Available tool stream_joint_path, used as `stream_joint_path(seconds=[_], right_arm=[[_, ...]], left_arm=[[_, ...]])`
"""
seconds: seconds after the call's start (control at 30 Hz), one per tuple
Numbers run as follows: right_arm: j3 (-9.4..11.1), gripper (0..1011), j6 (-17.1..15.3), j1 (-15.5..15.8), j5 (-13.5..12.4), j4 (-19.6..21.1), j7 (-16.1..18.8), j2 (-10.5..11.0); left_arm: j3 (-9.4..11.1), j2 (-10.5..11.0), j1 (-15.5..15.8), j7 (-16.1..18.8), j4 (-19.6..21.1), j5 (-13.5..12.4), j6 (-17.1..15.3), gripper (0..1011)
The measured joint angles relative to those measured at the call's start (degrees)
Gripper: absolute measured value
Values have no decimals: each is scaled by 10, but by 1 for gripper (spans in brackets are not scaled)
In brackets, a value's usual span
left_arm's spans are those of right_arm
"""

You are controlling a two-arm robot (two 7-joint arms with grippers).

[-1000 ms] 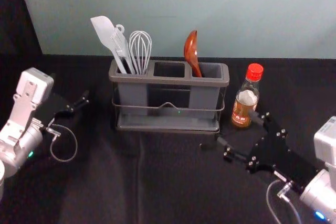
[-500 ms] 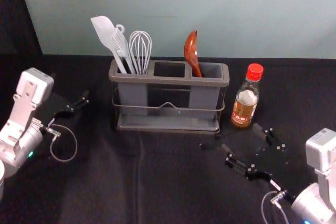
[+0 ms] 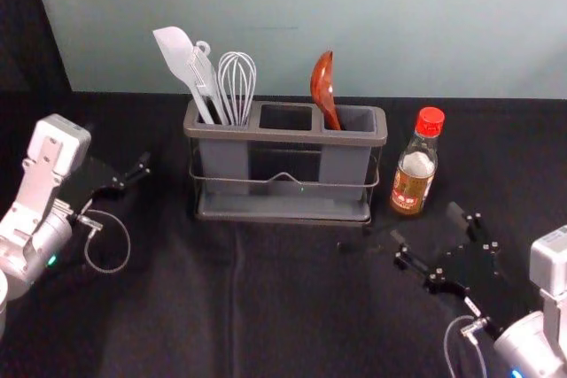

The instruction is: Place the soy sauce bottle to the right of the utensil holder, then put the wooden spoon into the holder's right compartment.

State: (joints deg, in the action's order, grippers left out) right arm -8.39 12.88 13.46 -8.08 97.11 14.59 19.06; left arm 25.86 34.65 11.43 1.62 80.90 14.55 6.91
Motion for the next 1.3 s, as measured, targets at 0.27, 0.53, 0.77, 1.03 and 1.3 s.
stream_joint_path(seconds=[0.27,0.53,0.77,1.03,1.3], right_arm=[[13,1002,8,-2,4,-6,-4,-14],[12,1002,7,-2,4,-6,-3,-13],[12,1003,6,-2,4,-5,-3,-12],[11,1003,6,-1,4,-4,-3,-12],[10,1003,6,-1,4,-3,-3,-11]], left_arm=[[0,0,0,0,0,0,0,1005],[0,0,0,0,0,0,0,1005],[0,0,0,0,0,0,0,1005],[0,0,0,0,0,0,0,1005],[0,0,0,0,0,0,0,1005]])
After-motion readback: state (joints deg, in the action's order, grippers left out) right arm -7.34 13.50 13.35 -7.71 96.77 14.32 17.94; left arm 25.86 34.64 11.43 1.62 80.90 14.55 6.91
